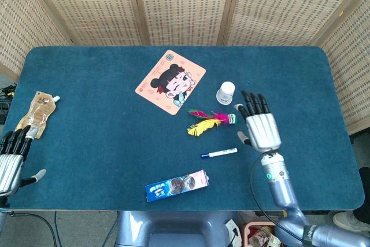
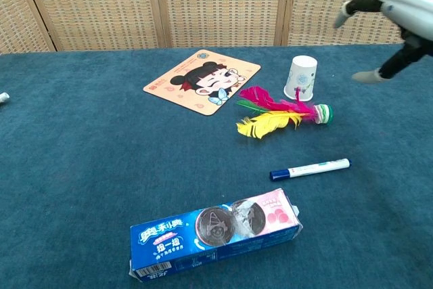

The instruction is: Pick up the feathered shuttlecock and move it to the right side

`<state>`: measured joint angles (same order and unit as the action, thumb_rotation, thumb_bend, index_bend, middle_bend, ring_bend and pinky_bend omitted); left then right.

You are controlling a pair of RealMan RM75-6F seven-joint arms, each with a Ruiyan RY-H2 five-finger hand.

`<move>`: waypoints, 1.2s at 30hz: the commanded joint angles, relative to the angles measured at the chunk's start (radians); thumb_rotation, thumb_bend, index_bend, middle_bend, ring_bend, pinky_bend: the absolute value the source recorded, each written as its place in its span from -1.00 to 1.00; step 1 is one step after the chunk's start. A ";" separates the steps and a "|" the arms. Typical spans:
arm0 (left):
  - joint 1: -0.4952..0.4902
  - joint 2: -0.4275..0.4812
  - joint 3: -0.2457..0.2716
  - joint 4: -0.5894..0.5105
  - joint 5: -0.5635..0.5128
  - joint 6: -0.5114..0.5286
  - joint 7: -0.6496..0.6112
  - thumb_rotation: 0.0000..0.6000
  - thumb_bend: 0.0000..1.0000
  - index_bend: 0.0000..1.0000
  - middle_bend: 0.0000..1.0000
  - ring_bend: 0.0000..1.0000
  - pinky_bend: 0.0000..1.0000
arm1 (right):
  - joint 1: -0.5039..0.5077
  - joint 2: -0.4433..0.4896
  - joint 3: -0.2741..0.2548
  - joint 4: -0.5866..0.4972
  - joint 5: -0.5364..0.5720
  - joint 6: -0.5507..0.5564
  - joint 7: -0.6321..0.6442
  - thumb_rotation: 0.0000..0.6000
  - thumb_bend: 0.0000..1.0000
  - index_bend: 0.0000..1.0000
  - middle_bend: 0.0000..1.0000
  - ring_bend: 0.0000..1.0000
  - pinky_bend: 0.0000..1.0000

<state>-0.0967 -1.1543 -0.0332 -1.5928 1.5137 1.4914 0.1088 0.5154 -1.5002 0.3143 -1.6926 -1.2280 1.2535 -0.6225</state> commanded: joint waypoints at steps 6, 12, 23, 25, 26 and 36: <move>-0.002 0.002 -0.001 0.006 -0.009 -0.010 -0.018 1.00 -0.69 -1.00 -1.00 -1.00 -1.00 | 0.128 -0.142 0.048 0.051 0.157 -0.075 -0.127 1.00 -0.50 -0.37 -1.00 -1.00 -1.00; -0.007 0.002 -0.002 0.013 -0.013 -0.022 -0.030 1.00 -0.69 -1.00 -1.00 -1.00 -1.00 | 0.202 -0.238 0.061 0.158 0.242 -0.108 -0.154 1.00 -0.45 -0.36 -1.00 -1.00 -1.00; -0.012 -0.001 0.000 0.017 -0.018 -0.035 -0.030 1.00 -0.69 -1.00 -1.00 -1.00 -1.00 | 0.319 -0.318 0.088 0.314 0.338 -0.168 -0.174 1.00 -0.39 -0.36 -1.00 -1.00 -1.00; -0.014 -0.002 0.000 0.019 -0.021 -0.039 -0.028 1.00 -0.69 -1.00 -1.00 -1.00 -1.00 | 0.334 -0.325 0.090 0.331 0.355 -0.175 -0.179 1.00 -0.39 -0.36 -1.00 -1.00 -0.99; -0.015 -0.003 -0.001 0.020 -0.024 -0.042 -0.028 1.00 -0.69 -1.00 -1.00 -1.00 -1.00 | 0.341 -0.329 0.092 0.339 0.362 -0.178 -0.181 1.00 -0.39 -0.36 -1.00 -1.00 -0.99; -0.017 -0.003 -0.006 0.029 -0.036 -0.046 -0.035 1.00 -0.69 -1.00 -1.00 -1.00 -1.00 | 0.394 -0.365 0.087 0.435 0.415 -0.217 -0.165 1.00 -0.39 -0.36 -1.00 -1.00 -0.99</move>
<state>-0.1134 -1.1569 -0.0388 -1.5638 1.4779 1.4450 0.0735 0.8985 -1.8570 0.4029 -1.2765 -0.8230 1.0466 -0.7909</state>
